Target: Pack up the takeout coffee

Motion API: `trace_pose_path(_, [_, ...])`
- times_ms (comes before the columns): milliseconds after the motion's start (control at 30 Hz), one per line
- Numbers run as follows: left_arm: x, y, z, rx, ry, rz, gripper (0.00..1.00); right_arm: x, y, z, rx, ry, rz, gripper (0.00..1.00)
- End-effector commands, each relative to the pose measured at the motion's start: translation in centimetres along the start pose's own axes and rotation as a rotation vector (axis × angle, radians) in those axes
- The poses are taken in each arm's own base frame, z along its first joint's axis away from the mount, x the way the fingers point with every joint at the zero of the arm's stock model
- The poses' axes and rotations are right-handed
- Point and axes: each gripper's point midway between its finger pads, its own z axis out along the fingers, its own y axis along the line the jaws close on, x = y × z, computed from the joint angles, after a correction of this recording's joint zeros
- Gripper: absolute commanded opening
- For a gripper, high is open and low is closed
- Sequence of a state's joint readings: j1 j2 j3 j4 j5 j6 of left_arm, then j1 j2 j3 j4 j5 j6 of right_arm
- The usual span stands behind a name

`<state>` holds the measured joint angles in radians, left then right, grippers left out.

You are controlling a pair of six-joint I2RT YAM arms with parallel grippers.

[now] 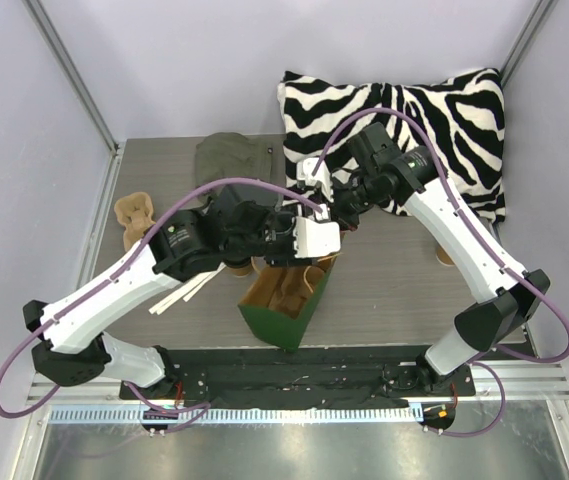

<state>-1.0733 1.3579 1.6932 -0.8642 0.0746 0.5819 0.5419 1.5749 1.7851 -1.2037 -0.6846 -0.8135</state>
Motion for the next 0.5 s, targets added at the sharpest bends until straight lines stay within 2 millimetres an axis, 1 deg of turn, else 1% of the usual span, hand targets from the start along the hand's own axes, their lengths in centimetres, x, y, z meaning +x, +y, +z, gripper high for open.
trace_pose_path(0, [-3.1, 1.7, -3.5, -0.072, -0.107, -0.039, 0.55, -0.9, -0.3, -1.6, 0.069, -0.043, 0.008, 0.01])
trace_pose_path(33, [-3.8, 2.5, -4.4, -0.1, -0.135, -0.057, 0.55, -0.6, -0.5, -1.8, 0.081, -0.039, 0.025, 0.01])
trace_pose_path(100, [-5.0, 3.3, -5.3, -0.12, -0.183, -0.14, 0.58, -0.3, -0.9, -2.0, 0.098, -0.047, 0.053, 0.01])
trace_pose_path(133, [-5.6, 4.5, -6.4, -0.146, -0.216, -0.175, 0.59, 0.1, -1.2, -2.5, 0.108, -0.054, 0.093, 0.01])
trace_pose_path(167, [-5.9, 4.8, -6.9, -0.146, -0.237, -0.245, 0.61, 0.3, -1.3, -2.7, 0.106, -0.066, 0.114, 0.01])
trace_pose_path(200, [-6.3, 5.8, -7.6, -0.17, -0.263, -0.277, 0.66, 0.5, -1.5, -2.9, 0.113, -0.07, 0.137, 0.01])
trace_pose_path(233, [-6.5, 6.2, -8.1, -0.185, -0.279, -0.304, 0.68, 0.7, -1.7, -3.0, 0.12, -0.073, 0.17, 0.01])
trace_pose_path(267, [-6.6, 6.9, -8.6, -0.21, -0.297, -0.342, 0.71, 1.1, -2.1, -3.6, 0.139, -0.078, 0.198, 0.01])
trace_pose_path(300, [-6.0, 7.6, -8.8, -0.239, -0.289, -0.371, 0.77, 1.3, -2.3, -3.8, 0.148, -0.08, 0.215, 0.01])
trace_pose_path(333, [-5.5, 8.4, -9.0, -0.278, -0.276, -0.397, 0.8, 1.6, -2.4, -3.9, 0.157, -0.08, 0.258, 0.01])
trace_pose_path(367, [-4.7, 8.8, -8.9, -0.299, -0.257, -0.442, 0.84, 2.0, -2.7, -4.3, 0.177, -0.081, 0.283, 0.02])
trace_pose_path(400, [-3.2, 9.9, -9.1, -0.339, -0.224, -0.48, 0.84, 2.3, -2.8, -4.4, 0.182, -0.079, 0.298, 0.02])
trace_pose_path(433, [-1.8, 10.3, -8.8, -0.355, -0.19, -0.518, 0.85, 2.8, -2.6, -4.4, 0.181, -0.072, 0.319, 0.02])
trace_pose_path(467, [-0.1, 10.3, -8.1, -0.347, -0.138, -0.567, 0.88, 3.1, -2.6, -4.9, 0.196, -0.076, 0.328, 0.04])
